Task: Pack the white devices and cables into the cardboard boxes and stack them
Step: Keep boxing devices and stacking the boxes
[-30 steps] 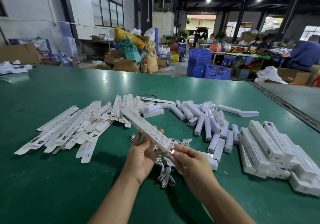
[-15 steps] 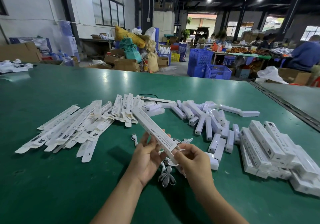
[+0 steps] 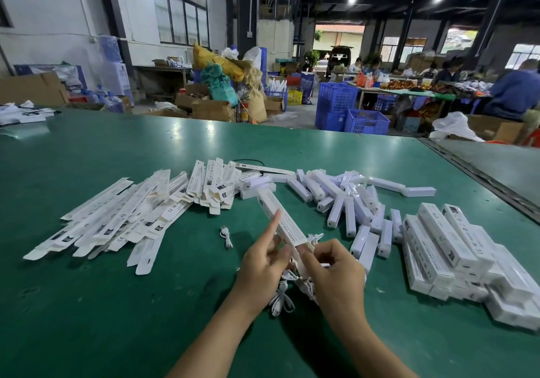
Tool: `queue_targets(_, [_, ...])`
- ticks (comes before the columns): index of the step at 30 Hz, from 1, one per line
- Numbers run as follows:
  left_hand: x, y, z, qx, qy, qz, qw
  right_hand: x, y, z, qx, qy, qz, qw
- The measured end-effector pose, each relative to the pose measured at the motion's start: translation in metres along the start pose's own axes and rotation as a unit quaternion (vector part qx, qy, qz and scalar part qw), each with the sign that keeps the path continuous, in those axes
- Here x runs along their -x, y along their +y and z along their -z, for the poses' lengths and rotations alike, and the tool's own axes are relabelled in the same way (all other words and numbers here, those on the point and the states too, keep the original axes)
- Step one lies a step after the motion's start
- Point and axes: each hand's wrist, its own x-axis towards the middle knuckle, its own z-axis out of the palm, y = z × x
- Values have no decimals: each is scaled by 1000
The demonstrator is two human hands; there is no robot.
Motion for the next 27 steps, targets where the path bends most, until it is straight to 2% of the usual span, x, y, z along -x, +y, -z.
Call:
queue_targets(4, [2, -3, 3, -47, -37, 15, 998, 0, 1, 4, -18, -4, 18, 1000])
queue_targets(11, [1, -5, 8, -74, 17, -14, 997, 1, 0, 9, 7, -71, 134, 988])
queue_targets(15, [0, 0, 9, -74, 64, -30, 995, 4, 1, 11, 44, -111, 219, 968])
queue_targets(21, [0, 3, 17, -59, 68, -8, 996, 3, 1, 14, 90, -218, 236, 943])
queue_targets(27, [2, 7, 14, -48, 39, 19, 998, 1, 0, 12, 97, -149, 272, 946])
